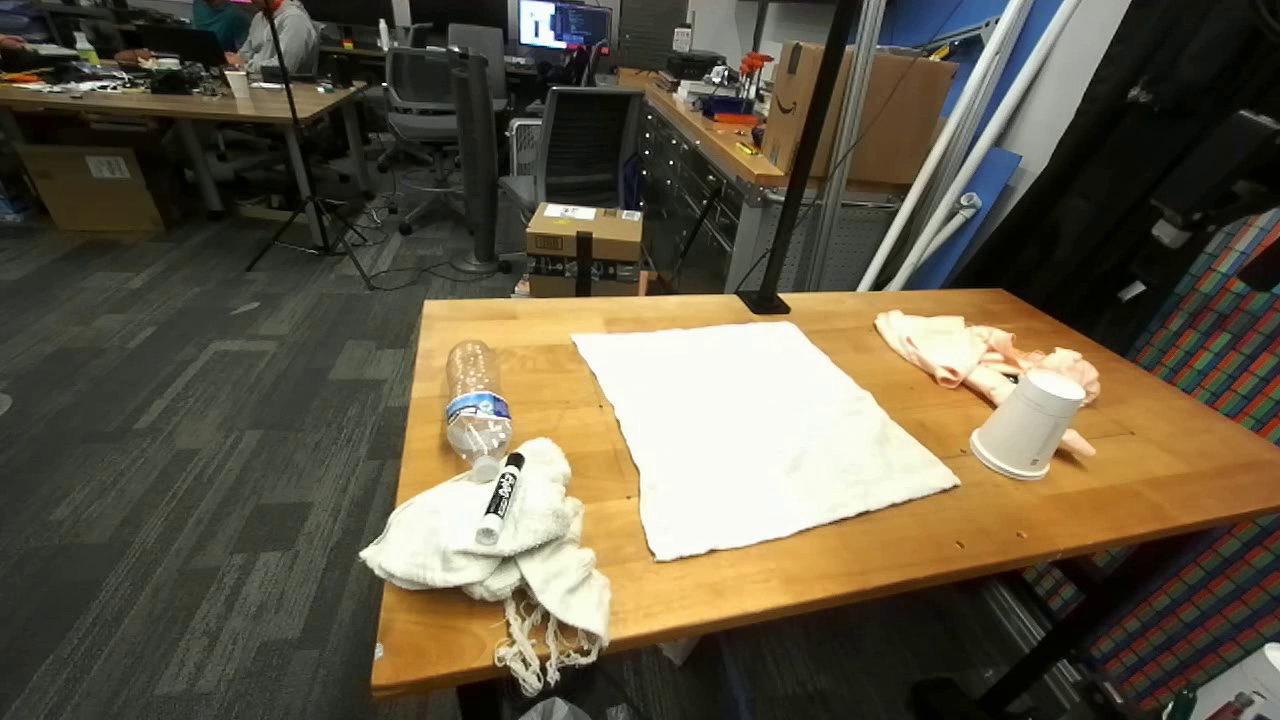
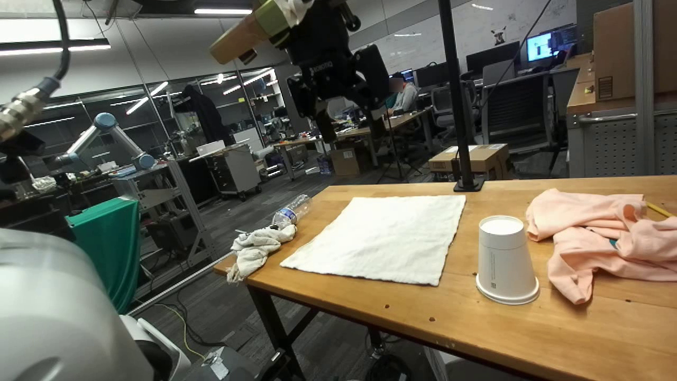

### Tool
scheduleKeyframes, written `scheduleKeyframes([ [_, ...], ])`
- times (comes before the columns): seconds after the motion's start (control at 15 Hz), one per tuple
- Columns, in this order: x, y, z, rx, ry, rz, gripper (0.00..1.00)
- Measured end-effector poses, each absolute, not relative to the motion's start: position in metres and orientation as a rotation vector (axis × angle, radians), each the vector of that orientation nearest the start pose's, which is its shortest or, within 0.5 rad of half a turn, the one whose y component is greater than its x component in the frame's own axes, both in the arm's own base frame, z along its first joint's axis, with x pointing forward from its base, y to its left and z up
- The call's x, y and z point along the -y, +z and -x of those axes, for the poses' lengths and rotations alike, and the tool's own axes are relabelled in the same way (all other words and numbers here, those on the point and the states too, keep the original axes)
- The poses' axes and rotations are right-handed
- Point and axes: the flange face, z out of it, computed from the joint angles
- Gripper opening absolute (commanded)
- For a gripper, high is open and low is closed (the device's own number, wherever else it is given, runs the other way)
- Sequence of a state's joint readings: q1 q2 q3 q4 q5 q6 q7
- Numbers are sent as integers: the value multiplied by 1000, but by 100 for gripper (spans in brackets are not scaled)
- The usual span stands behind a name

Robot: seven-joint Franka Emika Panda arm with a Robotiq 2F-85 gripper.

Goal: Fold the white towel at the center

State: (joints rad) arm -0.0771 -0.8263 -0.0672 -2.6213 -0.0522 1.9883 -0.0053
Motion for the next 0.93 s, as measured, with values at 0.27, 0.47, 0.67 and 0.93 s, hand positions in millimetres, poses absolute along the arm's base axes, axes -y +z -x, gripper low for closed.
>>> scheduleKeyframes([
  [0.27, 52, 514, -319, -166, -302, 3135, 100],
  [0.47, 52, 514, -319, -166, -302, 3135, 100],
  [0.67, 52, 514, -319, -166, -302, 3135, 100],
  [0.93, 48, 511, -322, -151, -307, 3141, 100],
])
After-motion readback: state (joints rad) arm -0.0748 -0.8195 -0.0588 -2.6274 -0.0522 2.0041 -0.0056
